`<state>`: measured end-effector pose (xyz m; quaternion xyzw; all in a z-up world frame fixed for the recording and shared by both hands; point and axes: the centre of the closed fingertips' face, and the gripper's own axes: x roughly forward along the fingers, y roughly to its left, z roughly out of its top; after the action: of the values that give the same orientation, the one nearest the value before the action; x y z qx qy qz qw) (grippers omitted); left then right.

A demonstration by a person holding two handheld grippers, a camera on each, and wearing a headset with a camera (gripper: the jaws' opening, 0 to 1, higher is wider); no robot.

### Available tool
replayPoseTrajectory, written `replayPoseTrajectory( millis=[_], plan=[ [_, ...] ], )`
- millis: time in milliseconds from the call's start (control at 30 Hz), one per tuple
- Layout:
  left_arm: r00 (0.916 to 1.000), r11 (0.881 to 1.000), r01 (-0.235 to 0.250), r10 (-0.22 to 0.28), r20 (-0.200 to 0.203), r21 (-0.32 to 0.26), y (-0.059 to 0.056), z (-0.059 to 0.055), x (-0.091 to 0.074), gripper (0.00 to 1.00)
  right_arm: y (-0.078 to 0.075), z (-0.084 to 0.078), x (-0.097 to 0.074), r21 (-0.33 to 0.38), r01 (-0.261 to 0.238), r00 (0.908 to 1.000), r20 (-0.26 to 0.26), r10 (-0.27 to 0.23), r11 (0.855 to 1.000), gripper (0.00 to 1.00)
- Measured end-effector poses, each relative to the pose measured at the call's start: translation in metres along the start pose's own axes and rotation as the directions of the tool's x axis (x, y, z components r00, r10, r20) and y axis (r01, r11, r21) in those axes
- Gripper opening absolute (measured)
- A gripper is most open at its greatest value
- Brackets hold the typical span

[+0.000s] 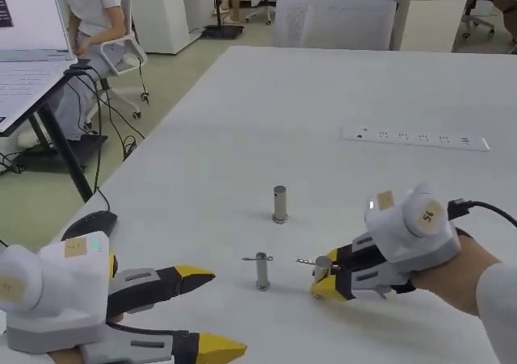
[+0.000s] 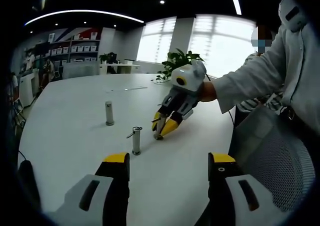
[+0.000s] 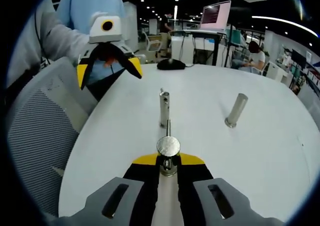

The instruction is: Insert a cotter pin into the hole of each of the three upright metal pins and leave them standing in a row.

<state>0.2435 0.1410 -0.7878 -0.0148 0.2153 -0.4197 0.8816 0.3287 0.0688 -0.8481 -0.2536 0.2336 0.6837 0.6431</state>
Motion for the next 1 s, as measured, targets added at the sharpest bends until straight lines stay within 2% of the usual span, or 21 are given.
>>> replayPoseTrajectory(
  millis=[300, 367, 467, 600, 1000],
  plan=[
    [1.0, 1.0, 0.001, -0.001, 0.001, 0.001, 0.0, 0.001, 0.001, 0.63, 0.001, 0.0, -0.001, 0.021, -0.004, 1.0, 0.002, 0.004, 1.0, 0.15],
    [1.0, 1.0, 0.002, -0.002, 0.002, 0.001, -0.001, 0.001, 0.002, 0.63, 0.0, 0.004, -0.002, 0.034, -0.001, 0.9997, 0.023, 0.0, 0.999, 0.16],
    [1.0, 1.0, 0.004, -0.004, 0.005, 0.002, -0.001, 0.002, 0.002, 0.63, 0.0, 0.005, -0.003, 0.046, 0.003, 0.9995, 0.03, -0.004, 0.999, 0.22],
    [1.0, 1.0, 0.004, -0.004, 0.006, 0.005, -0.002, 0.003, 0.003, 0.63, 0.003, 0.004, -0.008, 0.053, 0.0, 0.9994, 0.034, -0.002, 0.999, 0.24],
    [0.9999, 1.0, 0.003, -0.003, 0.016, 0.008, -0.003, 0.007, 0.003, 0.63, 0.0, -0.02, -0.032, 0.108, 0.023, 0.9994, 0.024, -0.026, 0.994, 0.31]
  ],
)
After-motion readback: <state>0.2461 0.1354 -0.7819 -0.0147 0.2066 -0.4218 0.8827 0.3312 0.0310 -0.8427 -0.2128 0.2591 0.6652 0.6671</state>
